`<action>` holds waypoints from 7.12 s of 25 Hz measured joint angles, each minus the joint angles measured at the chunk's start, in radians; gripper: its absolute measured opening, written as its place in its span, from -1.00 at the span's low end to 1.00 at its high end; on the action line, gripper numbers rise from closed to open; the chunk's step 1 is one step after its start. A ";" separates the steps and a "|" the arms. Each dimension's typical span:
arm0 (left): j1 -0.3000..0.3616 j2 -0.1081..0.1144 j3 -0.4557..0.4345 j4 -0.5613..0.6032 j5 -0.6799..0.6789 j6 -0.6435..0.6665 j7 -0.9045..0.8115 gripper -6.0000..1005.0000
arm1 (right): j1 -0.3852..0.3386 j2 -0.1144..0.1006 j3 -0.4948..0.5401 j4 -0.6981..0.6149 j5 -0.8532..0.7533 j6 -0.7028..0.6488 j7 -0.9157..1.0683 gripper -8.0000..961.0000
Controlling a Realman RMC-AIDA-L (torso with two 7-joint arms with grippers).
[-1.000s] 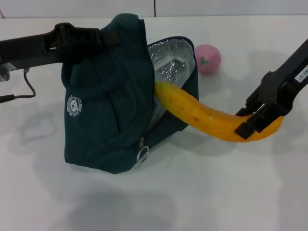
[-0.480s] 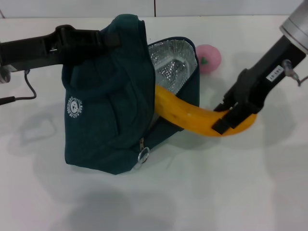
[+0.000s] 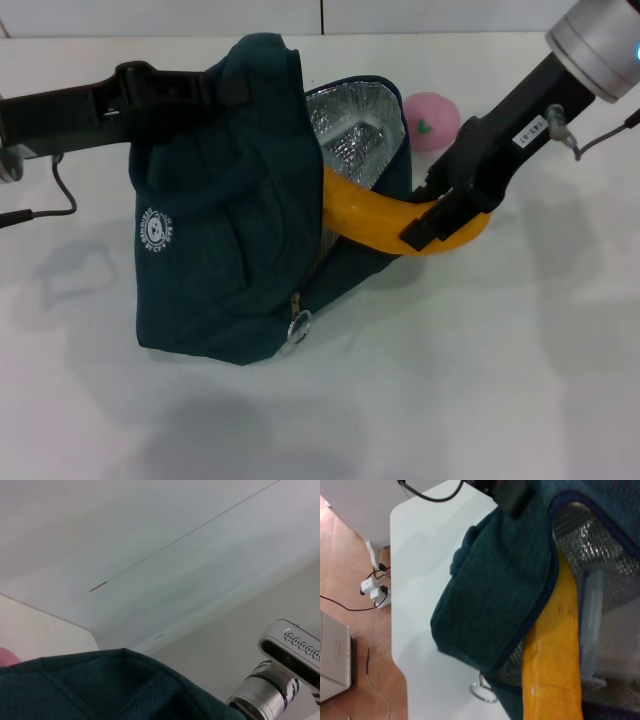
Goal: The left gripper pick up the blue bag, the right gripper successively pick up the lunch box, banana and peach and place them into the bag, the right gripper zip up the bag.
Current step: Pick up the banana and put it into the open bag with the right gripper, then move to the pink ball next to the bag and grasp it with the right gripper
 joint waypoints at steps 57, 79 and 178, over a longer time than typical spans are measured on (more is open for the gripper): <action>-0.015 -0.016 0.000 -0.057 -0.037 0.011 0.004 -0.90 | -0.009 -0.009 -0.044 0.000 0.086 0.042 0.002 0.25; -0.016 -0.021 0.000 -0.077 -0.033 0.009 0.012 -0.90 | -0.009 -0.008 -0.005 -0.006 0.143 0.046 -0.002 0.29; -0.012 -0.035 0.000 -0.082 -0.028 -0.032 0.059 -0.90 | -0.259 0.020 -0.190 0.595 0.929 1.152 -0.827 0.23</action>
